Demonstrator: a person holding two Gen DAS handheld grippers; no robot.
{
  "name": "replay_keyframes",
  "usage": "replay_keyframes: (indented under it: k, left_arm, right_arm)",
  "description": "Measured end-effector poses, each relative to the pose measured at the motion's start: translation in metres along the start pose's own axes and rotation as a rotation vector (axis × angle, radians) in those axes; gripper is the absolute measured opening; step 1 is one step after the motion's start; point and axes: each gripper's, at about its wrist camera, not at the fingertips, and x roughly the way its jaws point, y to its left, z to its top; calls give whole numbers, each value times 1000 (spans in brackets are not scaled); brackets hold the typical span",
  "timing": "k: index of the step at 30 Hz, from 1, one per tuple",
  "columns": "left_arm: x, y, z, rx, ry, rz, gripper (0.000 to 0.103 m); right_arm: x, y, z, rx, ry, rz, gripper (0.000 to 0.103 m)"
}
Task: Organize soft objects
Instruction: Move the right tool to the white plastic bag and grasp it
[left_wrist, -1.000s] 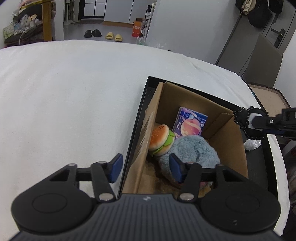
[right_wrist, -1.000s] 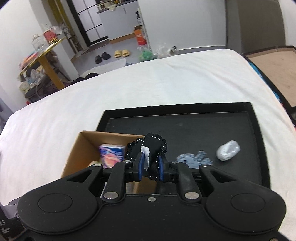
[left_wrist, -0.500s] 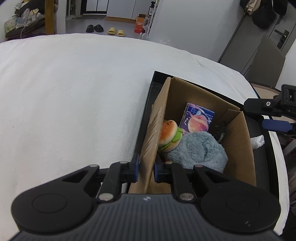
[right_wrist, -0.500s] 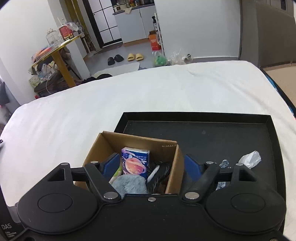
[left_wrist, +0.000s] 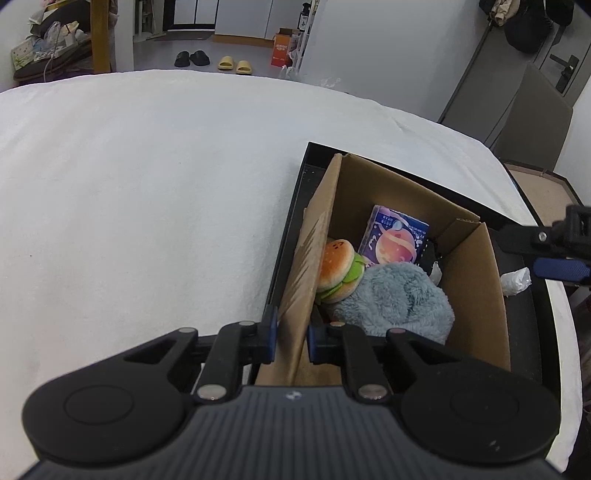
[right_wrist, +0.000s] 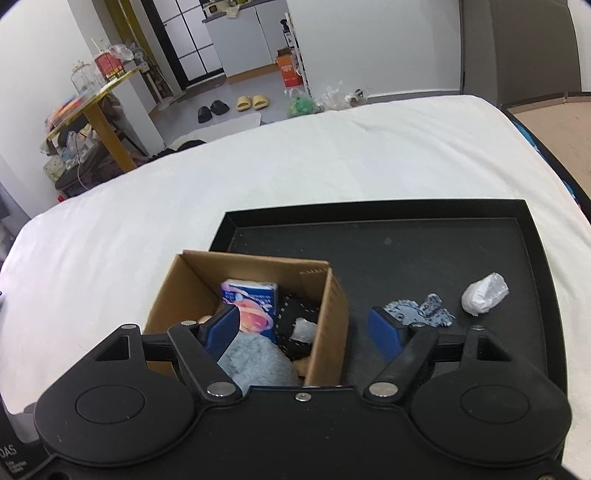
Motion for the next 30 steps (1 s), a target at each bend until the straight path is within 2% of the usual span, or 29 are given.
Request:
replay_keyframes:
  k: [9,12,17,20,30]
  left_arm:
    - [-3,-14,5,25,-14,33,20]
    - [-3,-13,8,-1,-14,31,26]
    - [-3,-20,9,6,-22,37,48]
    - [-4,-23,9,7,-28,50,55]
    - [-3,-26,12,-1,-32,69,59]
  right_arm:
    - [1,-21,-4,25,32,-17,76]
    - [1,-29,-4,33,34,-22,77]
    - [1,-46,-3,42,38,-36,77]
    - [1,-56,-3,43,38,-52,77]
    - [9,-88,3,70,30,-102,77]
